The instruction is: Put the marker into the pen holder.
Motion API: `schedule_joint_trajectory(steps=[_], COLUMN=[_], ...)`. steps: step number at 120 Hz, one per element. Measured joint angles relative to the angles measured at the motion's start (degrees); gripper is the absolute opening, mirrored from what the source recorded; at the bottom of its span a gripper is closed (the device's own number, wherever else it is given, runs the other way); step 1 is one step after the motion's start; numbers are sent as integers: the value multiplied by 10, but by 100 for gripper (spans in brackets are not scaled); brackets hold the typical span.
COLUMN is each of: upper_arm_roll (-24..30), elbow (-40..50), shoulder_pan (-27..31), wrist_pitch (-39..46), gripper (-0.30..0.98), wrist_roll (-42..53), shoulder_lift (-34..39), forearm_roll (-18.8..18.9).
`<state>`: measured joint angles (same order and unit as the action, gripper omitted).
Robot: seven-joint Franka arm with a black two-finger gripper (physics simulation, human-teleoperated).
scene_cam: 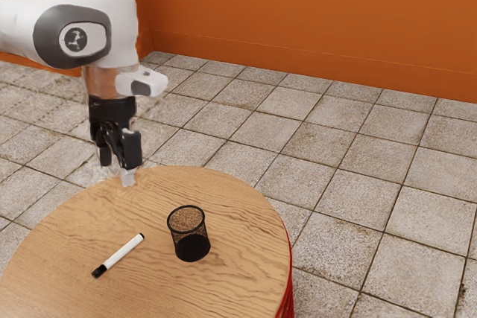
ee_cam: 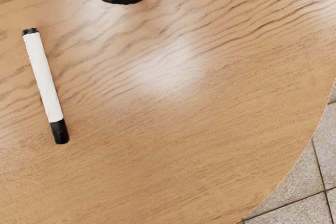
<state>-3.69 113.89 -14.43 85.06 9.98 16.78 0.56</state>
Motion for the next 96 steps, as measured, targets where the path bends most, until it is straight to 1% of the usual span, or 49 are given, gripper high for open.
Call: schedule_joint_trajectory(steps=[4,9,13,21,29,36,47,63,82,96], upper_arm_roll=[4,5,3,-3,-8,-13,-18,-20,-20,-31], elbow=[-44,-69,-73,-49,-4,90,182,248,315,350], shoulder_pan=[-1,-3,-10,-13,-3,6,40,72,77,78], wrist_pitch=[6,13,17,28,47,94,176,296,429,497], gripper=[67,67,67,67,67,67,67,67,67,67], wrist_roll=[-5,-12,-16,-26,-36,-43,-47,-36,-21,-9], shoulder_lift=[1,7,15,21,14,6,-15,-44,-76,-84], forearm_roll=[13,26,32,39,44,44,34,24,21,20])
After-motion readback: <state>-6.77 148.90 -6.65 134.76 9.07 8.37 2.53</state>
